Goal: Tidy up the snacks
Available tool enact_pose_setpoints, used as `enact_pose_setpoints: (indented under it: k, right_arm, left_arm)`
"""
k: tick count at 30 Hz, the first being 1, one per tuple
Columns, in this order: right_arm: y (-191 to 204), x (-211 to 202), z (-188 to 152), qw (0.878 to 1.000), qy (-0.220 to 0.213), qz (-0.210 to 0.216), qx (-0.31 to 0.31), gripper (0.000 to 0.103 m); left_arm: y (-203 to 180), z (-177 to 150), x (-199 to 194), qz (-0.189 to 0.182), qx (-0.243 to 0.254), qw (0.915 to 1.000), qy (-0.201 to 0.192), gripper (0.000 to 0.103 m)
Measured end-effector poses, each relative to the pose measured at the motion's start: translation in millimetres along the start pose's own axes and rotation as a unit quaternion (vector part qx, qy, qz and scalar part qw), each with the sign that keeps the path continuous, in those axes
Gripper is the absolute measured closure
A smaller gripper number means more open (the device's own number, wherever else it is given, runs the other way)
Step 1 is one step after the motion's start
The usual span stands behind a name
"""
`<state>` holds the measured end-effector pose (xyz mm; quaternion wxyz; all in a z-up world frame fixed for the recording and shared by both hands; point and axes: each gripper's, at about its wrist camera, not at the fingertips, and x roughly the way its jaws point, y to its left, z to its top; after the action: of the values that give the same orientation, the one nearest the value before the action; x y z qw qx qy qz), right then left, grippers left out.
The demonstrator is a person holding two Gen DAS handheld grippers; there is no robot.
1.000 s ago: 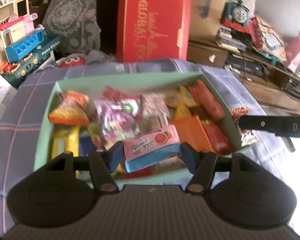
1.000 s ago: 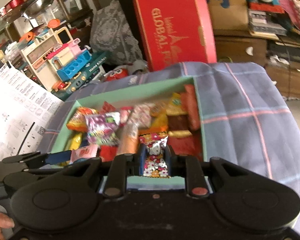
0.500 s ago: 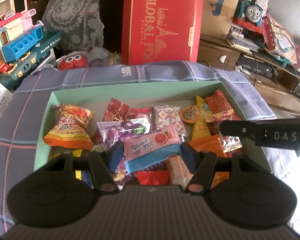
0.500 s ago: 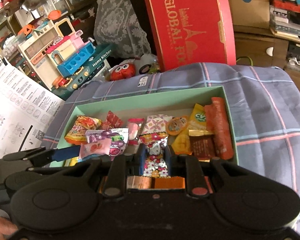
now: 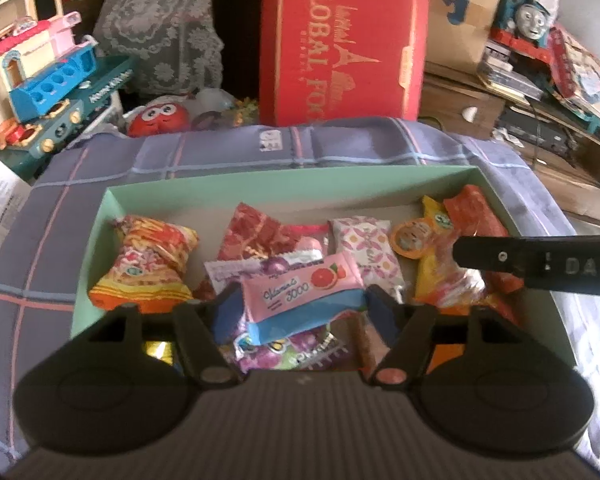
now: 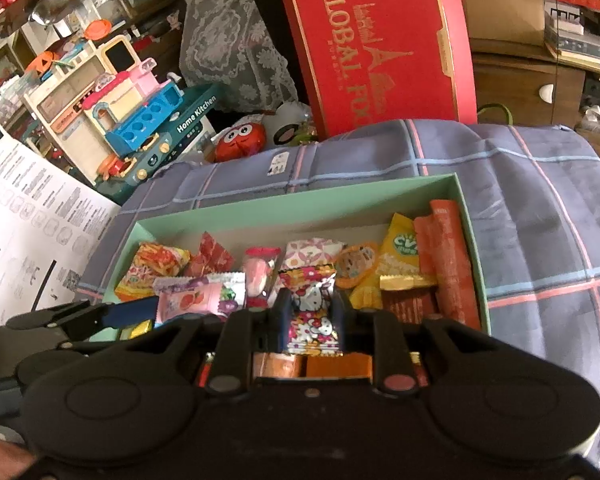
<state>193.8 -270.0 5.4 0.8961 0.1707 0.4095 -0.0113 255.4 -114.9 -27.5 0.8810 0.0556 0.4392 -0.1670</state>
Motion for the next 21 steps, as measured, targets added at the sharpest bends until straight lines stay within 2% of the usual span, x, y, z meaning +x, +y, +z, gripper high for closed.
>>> enact_pose_setpoints:
  k: [1,2,3,4,13,21]
  right_arm:
    - [0.8,-1.2,0.7,1.000,-0.004,-0.003,-0.002,0.046]
    - [1.5,-2.2,1.8,1.000,-0.009,-0.006,-0.004,0.019]
    - [2.2,-3.8,2.1,1.000,-0.016,-0.011,-0.005,0.006]
    - [3.1,-6.2,1.8,1.000,-0.024,-0.016,-0.006,0.000]
    - [5.7,-17.0,-7.9,1.000,-0.003,-0.025,-0.007,0.000]
    - [9.7,-49.2,-26.8,1.000,-0.003,-0.029,-0.009,0.000]
  left_arm:
    - [0.5,0.1,0.3,0.007,-0.003,1.0000,-0.001,0.013]
    - [0.6,0.2,-0.1,0.014,-0.004,0.9999,-0.003,0.002]
    - [0.2,-0.7,-0.6,0.020,-0.003,0.9998,-0.005,0.000]
    - [-0.3,-0.7,-1.0,0.022,-0.001,0.9997,-0.004,0.000]
    - [-9.0,-14.5,-11.0,0.026,0.013,0.9995,0.015,0.000]
    - [-12.3,-30.2,-46.6,0.025,0.012,0.9996,0.011,0.000]
